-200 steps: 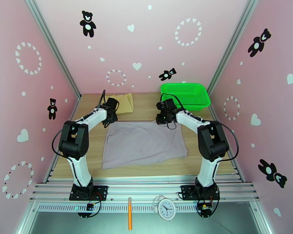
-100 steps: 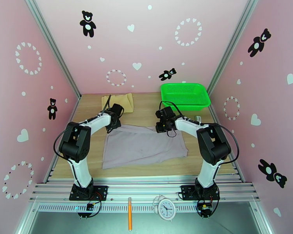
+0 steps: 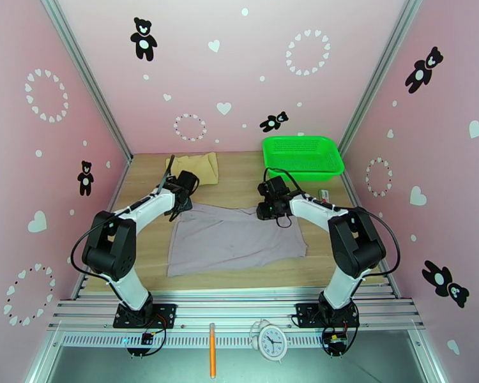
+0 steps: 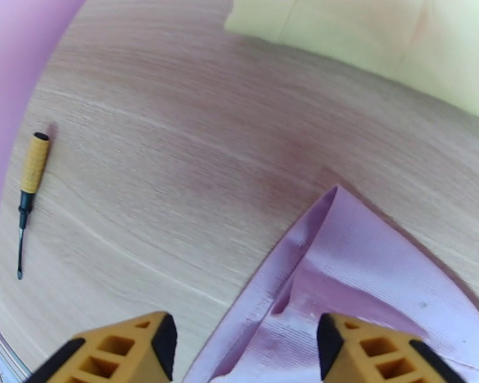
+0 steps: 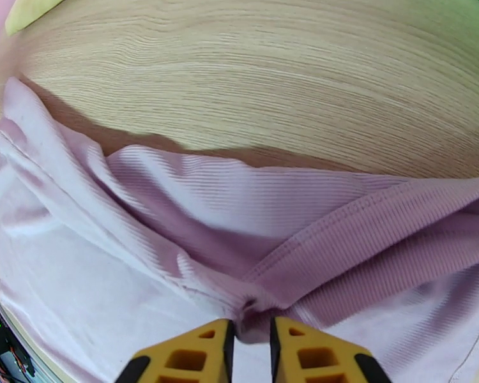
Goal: Fold and stack the mixed laundry pile
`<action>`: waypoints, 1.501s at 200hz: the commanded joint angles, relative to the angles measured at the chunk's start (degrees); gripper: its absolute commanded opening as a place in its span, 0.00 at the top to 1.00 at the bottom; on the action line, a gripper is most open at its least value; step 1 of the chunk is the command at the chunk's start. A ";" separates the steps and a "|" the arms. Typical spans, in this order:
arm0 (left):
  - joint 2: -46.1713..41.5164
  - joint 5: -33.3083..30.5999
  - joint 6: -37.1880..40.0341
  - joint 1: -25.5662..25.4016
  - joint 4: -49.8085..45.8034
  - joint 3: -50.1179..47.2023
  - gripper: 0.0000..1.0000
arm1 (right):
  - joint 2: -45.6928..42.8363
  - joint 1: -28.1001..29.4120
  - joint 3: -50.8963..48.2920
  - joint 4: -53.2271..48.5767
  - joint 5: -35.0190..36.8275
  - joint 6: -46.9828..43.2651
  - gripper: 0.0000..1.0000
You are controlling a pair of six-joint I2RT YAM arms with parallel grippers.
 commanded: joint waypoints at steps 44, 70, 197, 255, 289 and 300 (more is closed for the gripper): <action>4.49 4.57 -1.07 -0.33 1.63 1.52 0.44 | -0.46 0.21 1.54 -2.47 -2.57 1.70 0.75; 6.20 5.26 -1.86 -0.33 3.98 0.89 0.45 | -0.25 0.26 1.47 -2.51 -2.75 1.61 0.79; 6.21 4.12 -1.53 -0.91 4.97 -5.68 0.50 | 8.89 0.66 12.88 -5.38 -6.50 2.89 0.92; 7.10 4.32 -1.31 -0.86 4.68 -3.62 0.50 | 4.37 1.70 1.91 -3.20 -8.81 3.53 0.97; 5.93 4.14 -0.92 -0.91 3.77 -2.80 0.47 | -0.64 2.77 -4.73 -2.34 -7.52 3.94 0.97; 5.76 4.20 -0.91 -0.86 3.48 -2.69 0.43 | -0.80 2.78 -5.62 -2.18 -6.69 4.00 0.97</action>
